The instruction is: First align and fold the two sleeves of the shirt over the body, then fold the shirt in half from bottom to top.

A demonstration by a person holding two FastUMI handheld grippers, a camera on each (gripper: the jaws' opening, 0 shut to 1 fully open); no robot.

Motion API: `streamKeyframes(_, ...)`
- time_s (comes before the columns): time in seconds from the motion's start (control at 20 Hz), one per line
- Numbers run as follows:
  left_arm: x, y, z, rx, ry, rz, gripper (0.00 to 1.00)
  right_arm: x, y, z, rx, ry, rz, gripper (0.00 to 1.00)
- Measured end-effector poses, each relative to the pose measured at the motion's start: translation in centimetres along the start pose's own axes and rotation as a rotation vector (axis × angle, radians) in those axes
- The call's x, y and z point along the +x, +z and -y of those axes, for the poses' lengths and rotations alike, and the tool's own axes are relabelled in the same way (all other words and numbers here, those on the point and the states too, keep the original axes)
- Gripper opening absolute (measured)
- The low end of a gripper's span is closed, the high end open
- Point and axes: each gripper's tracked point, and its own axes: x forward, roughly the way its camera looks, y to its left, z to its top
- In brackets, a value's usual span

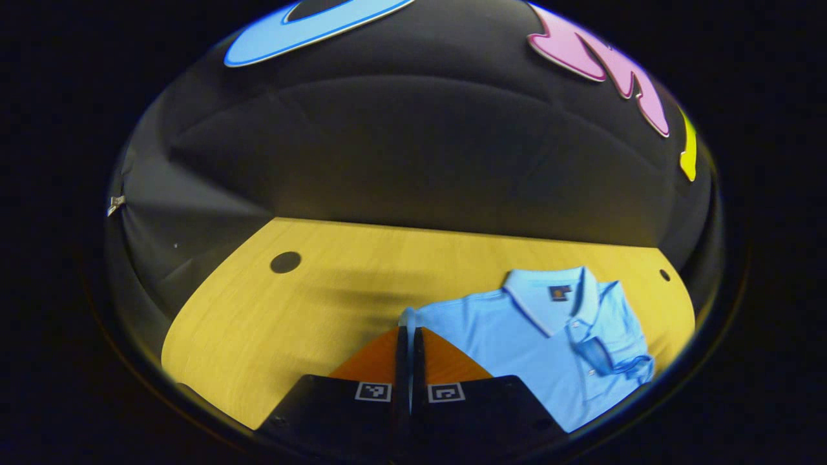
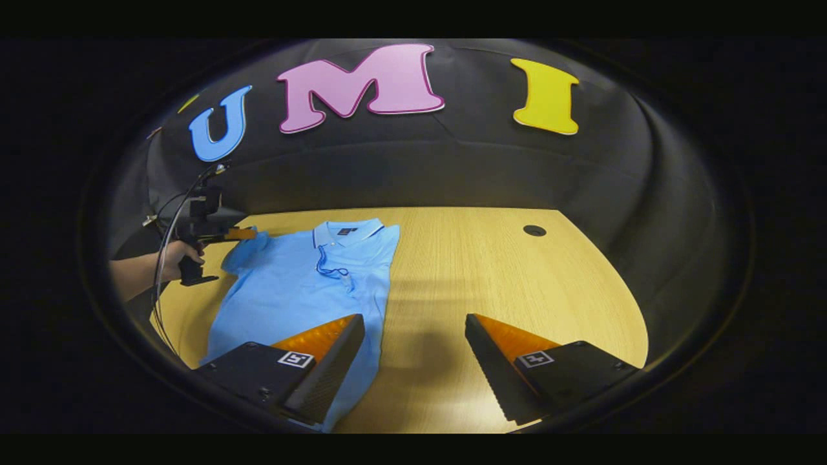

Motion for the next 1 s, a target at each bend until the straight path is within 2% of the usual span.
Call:
streamKeyframes(0.15, -1.0, 0.1, 6.8, -0.026, -0.100, -0.005, 0.06, -1.3, -0.2, 0.1, 0.005, -0.006, 0.007, 0.98)
streamKeyframes(0.35, -3.6, -1.8, 14.1, -0.102, -0.240, -0.060, 0.07, -3.4, -1.0, -0.1, 0.005, -0.011, 0.008, 0.98)
streamKeyframes(0.45, -6.1, -1.6, 14.8, -0.107, -0.277, -0.030, 0.68, -4.7, -1.7, -0.6, 0.012, -0.009, 0.003, 0.98)
streamKeyframes(0.5, -7.4, -1.6, 14.1, -0.091, -0.270, -0.006, 0.99, -5.2, -2.2, -1.0, 0.015, -0.006, -0.002, 0.98)
streamKeyframes(0.7, -14.4, -3.2, 9.6, -0.008, -0.217, 0.018, 0.97, -8.0, -3.8, -2.7, 0.031, 0.003, -0.020, 0.99)
streamKeyframes(0.85, -21.2, -6.0, 6.6, -0.025, -0.194, 0.015, 0.97, -10.1, -5.5, -4.3, 0.077, 0.017, -0.055, 0.99)
streamKeyframes(1.0, -27.4, -11.0, 4.6, -0.034, -0.191, -0.032, 0.97, -12.3, -8.1, -5.6, 0.105, 0.017, -0.109, 0.99)
